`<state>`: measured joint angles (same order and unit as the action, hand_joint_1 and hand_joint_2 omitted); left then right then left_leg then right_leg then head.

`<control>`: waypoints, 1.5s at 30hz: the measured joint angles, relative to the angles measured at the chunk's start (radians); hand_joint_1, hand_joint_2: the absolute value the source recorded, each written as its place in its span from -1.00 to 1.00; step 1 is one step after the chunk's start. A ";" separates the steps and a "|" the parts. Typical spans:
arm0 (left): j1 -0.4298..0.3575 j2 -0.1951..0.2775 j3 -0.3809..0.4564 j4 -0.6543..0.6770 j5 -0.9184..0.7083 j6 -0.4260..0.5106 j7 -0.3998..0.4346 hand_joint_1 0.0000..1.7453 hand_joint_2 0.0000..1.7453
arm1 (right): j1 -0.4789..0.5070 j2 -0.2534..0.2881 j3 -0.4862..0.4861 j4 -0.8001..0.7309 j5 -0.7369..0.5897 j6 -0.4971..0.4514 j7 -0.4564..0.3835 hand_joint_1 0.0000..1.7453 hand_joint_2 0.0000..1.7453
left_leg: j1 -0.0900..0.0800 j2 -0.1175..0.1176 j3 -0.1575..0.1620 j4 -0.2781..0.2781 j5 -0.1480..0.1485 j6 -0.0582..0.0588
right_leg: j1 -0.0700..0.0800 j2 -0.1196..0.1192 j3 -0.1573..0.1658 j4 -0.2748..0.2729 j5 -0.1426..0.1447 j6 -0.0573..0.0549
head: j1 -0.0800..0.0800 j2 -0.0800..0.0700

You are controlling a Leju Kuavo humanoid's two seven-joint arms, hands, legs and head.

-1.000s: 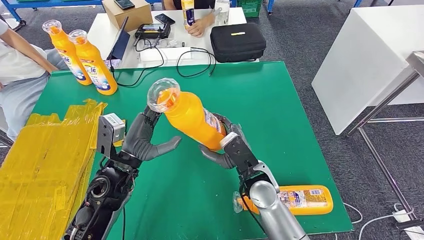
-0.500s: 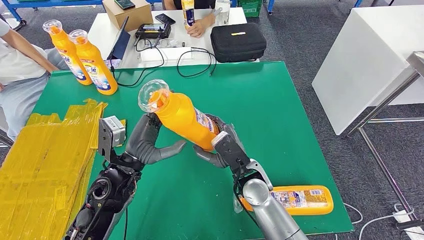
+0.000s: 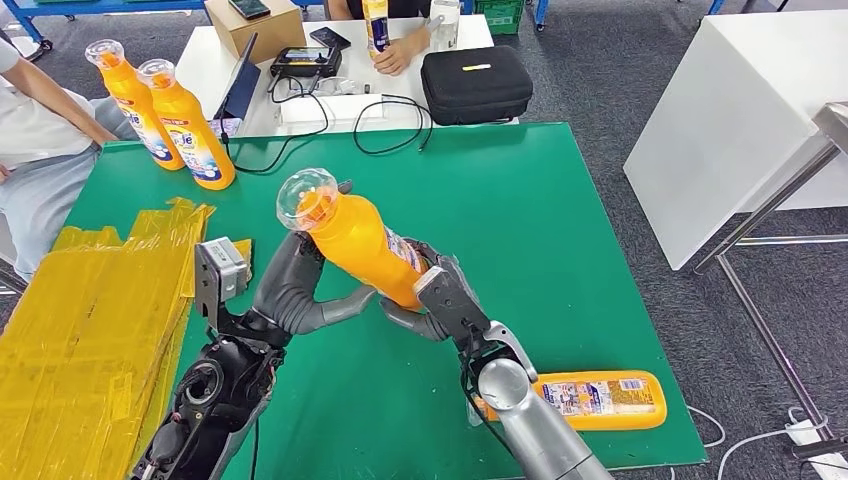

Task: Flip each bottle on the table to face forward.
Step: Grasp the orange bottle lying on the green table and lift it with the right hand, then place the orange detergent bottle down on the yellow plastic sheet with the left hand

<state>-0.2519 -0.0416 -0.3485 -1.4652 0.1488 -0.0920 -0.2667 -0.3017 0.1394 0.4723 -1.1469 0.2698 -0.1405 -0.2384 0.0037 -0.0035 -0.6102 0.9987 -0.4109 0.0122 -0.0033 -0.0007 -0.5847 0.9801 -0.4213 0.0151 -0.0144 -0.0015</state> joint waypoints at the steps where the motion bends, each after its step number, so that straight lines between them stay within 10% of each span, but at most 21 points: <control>1: 0.000 0.000 0.000 0.000 0.003 -0.002 0.000 -1.00 1.00 | -0.002 0.001 0.001 0.003 0.002 0.000 0.000 0.99 1.00 | 0.000 0.000 0.000 0.000 0.000 0.000 | 0.000 0.000 0.000 0.000 0.000 0.000 | 0.000 0.000; 20: 0.005 0.008 0.018 0.003 0.060 0.008 -0.026 -1.00 1.00 | -0.014 -0.001 0.166 -0.026 0.132 0.047 -0.044 1.00 1.00 | 0.000 0.000 0.000 0.000 0.000 0.000 | 0.000 0.000 0.000 0.000 0.000 0.000 | 0.000 0.000; 24: 0.006 0.008 0.023 0.006 0.080 0.019 -0.027 0.83 1.00 | -0.015 -0.005 0.180 -0.027 0.140 0.041 -0.041 1.00 1.00 | 0.000 0.000 0.000 0.000 0.000 0.000 | 0.000 0.000 0.000 0.000 0.000 0.000 | 0.000 0.000; 25: 0.007 0.008 0.024 0.007 0.086 0.027 -0.029 1.00 1.00 | -0.016 -0.006 0.183 -0.027 0.140 0.039 -0.039 1.00 1.00 | 0.000 0.000 0.000 0.000 0.000 0.000 | 0.000 0.000 0.000 0.000 0.000 0.000 | 0.000 0.000; 45: 0.025 -0.006 0.039 0.000 0.109 0.071 -0.042 1.00 1.00 | -0.011 -0.008 0.208 -0.026 0.143 0.005 -0.035 1.00 1.00 | 0.000 0.000 0.000 0.000 0.000 0.000 | 0.000 0.000 -0.001 0.000 0.000 0.000 | 0.000 0.000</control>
<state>-0.2273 -0.0477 -0.3098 -1.4656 0.2583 -0.0211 -0.3086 -0.3131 0.1316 0.6806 -1.1730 0.4124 -0.1355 -0.2737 0.0040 -0.0035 -0.6105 0.9987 -0.4108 0.0122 -0.0028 -0.0007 -0.5852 0.9801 -0.4213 0.0150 -0.0144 -0.0016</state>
